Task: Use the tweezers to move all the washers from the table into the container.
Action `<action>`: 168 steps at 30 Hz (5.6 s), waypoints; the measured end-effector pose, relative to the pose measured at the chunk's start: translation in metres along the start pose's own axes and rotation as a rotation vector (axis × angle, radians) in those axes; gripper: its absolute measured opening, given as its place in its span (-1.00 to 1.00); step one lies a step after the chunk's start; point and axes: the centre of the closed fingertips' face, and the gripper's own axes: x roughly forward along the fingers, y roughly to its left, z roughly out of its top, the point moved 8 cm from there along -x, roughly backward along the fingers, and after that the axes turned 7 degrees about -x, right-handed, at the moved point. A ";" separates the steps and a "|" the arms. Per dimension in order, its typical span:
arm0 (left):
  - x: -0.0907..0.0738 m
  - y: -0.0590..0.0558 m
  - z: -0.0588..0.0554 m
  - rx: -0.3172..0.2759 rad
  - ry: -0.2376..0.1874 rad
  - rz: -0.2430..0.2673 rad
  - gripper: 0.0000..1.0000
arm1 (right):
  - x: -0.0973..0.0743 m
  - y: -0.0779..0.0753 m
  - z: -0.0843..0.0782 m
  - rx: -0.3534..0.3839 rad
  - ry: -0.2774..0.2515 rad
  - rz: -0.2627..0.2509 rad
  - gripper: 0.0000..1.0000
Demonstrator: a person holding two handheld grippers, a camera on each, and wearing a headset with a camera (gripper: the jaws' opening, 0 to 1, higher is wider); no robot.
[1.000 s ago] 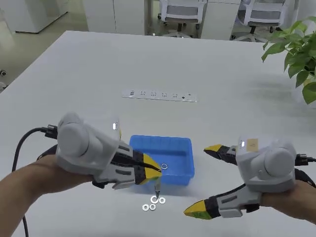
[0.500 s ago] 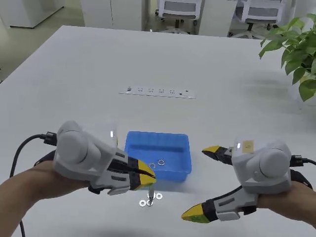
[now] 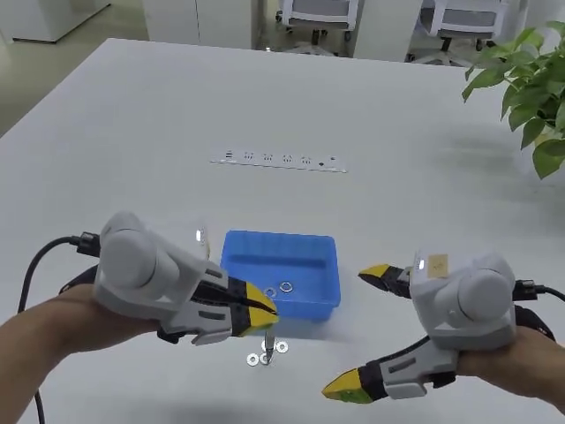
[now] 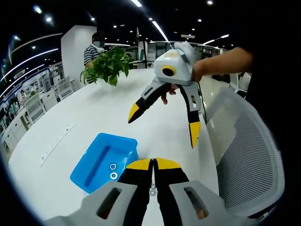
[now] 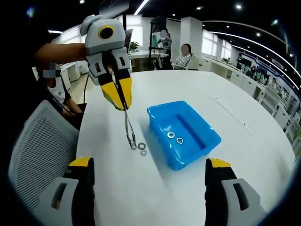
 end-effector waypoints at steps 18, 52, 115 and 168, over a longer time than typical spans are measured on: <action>0.002 -0.001 -0.005 -0.005 0.009 -0.005 -0.89 | 0.006 0.004 0.005 -0.034 -0.017 0.045 0.82; 0.001 -0.005 -0.005 0.018 0.032 -0.038 -0.89 | 0.056 0.022 0.034 -0.299 -0.059 0.252 -0.53; -0.026 -0.001 -0.019 -0.129 -0.073 0.108 0.41 | 0.047 0.013 0.074 -0.413 -0.060 0.293 -0.85; -0.026 0.046 -0.012 -0.089 -0.132 0.155 -0.06 | 0.105 -0.055 0.067 -0.391 -0.034 0.262 -0.84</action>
